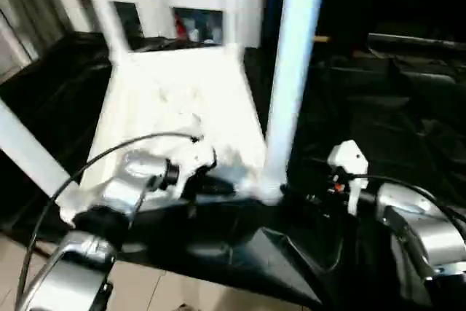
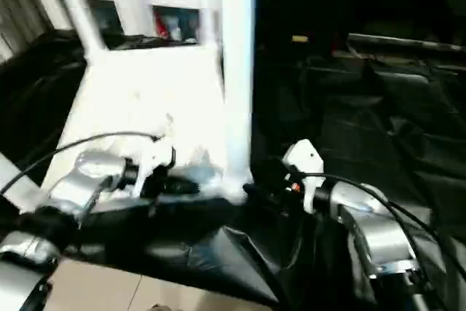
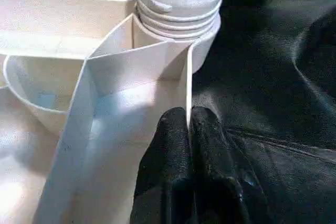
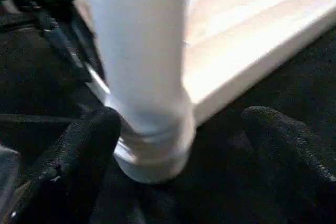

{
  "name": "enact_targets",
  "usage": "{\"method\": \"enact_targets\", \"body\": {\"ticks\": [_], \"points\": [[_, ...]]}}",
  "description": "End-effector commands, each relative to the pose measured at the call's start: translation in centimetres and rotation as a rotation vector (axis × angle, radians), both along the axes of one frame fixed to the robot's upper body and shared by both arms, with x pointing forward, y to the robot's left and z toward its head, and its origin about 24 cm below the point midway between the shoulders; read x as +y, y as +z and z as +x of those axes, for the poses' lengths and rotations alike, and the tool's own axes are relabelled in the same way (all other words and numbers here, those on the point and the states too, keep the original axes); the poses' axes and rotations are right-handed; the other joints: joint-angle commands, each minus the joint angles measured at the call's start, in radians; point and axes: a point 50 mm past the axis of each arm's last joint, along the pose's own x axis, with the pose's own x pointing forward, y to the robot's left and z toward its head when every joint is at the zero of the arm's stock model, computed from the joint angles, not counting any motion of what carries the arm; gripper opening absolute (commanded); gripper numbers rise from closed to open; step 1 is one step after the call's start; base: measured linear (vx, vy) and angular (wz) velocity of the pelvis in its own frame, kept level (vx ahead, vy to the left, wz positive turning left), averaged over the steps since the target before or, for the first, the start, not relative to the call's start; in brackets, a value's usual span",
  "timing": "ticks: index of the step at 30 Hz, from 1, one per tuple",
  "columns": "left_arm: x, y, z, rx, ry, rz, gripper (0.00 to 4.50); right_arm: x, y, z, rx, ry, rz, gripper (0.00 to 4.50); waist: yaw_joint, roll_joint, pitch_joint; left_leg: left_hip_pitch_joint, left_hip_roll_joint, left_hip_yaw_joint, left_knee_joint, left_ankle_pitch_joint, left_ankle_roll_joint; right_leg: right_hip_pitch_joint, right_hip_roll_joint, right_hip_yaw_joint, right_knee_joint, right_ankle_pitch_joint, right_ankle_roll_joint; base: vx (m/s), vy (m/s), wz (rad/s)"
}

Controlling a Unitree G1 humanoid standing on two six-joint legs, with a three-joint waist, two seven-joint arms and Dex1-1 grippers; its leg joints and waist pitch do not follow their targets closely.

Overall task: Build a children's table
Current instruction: Rotate leg to tighten

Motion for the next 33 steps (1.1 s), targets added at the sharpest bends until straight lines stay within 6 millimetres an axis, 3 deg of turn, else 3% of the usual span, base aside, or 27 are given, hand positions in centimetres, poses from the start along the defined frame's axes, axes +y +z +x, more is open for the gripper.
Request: {"method": "enact_targets", "body": {"ticks": [1,8,13,14,16,20,24,33], "points": [[-0.3,-0.8,-0.7,0.052,-0.047,0.030,0.00,0.9,0.0,-0.1,0.000,0.057,0.003,4.14,0.002,-0.012,-0.058,0.024,0.073,-0.030,-0.072,-0.166,0.070,0.035,-0.088,0.052,-0.065,-0.120,-0.256,0.000,0.000,0.00],[-0.5,-0.6,-0.7,0.050,-0.048,0.028,0.00,2.1,-0.3,0.4,-0.005,0.090,0.008,4.14,0.008,-0.010,-0.063,0.022,0.072,-0.031,-0.070,-0.139,0.062,0.037,-0.087,0.052,-0.054,-0.062,-0.260,0.000,0.000,0.00],[-0.3,-0.5,-0.7,0.055,-0.041,0.028,0.00,2.3,-0.4,0.7,-0.009,0.095,-0.004,4.14,0.008,-0.016,-0.064,0.021,0.071,-0.031,-0.068,-0.125,0.071,0.041,-0.088,0.052,-0.054,-0.051,-0.262,0.000,0.000,0.00],[-0.3,-0.5,-0.7,0.056,-0.042,0.029,0.00,2.3,-0.4,0.7,-0.009,0.102,-0.012,3.86,0.009,-0.014,-0.064,0.021,0.071,-0.031,-0.068,-0.119,0.072,0.041,-0.087,0.051,-0.052,-0.050,-0.262,0.000,0.000,0.00],[-0.2,-0.5,-0.7,0.051,-0.031,0.031,0.00,2.4,-0.5,0.8,-0.008,0.105,-0.014,3.86,0.008,-0.013,-0.064,0.022,0.070,-0.031,-0.067,-0.123,0.072,0.040,-0.087,0.051,-0.054,-0.057,-0.263,0.000,0.000,0.00],[-0.1,-0.6,-0.7,0.051,-0.021,0.035,0.00,2.4,-0.7,0.9,-0.010,0.105,-0.020,3.45,0.009,-0.020,-0.063,0.020,0.069,-0.030,-0.067,-0.124,0.074,0.041,-0.087,0.051,-0.054,-0.070,-0.259,0.000,0.000,0.00],[0.0,-0.6,-0.7,0.052,-0.012,0.032,0.00,2.4,-0.8,1.1,-0.015,0.098,-0.020,3.06,0.009,-0.016,-0.064,0.021,0.070,-0.031,-0.066,-0.124,0.071,0.040,-0.088,0.052,-0.054,-0.076,-0.258,0.000,0.000,0.00],[-0.2,-0.8,-0.6,0.055,0.013,0.032,0.00,2.5,-1.1,1.0,-0.009,0.055,0.020,2.73,0.008,-0.016,-0.062,0.021,0.069,-0.031,-0.066,-0.140,0.065,0.039,-0.086,0.052,-0.055,-0.096,-0.256,0.000,0.000,0.00]]}}
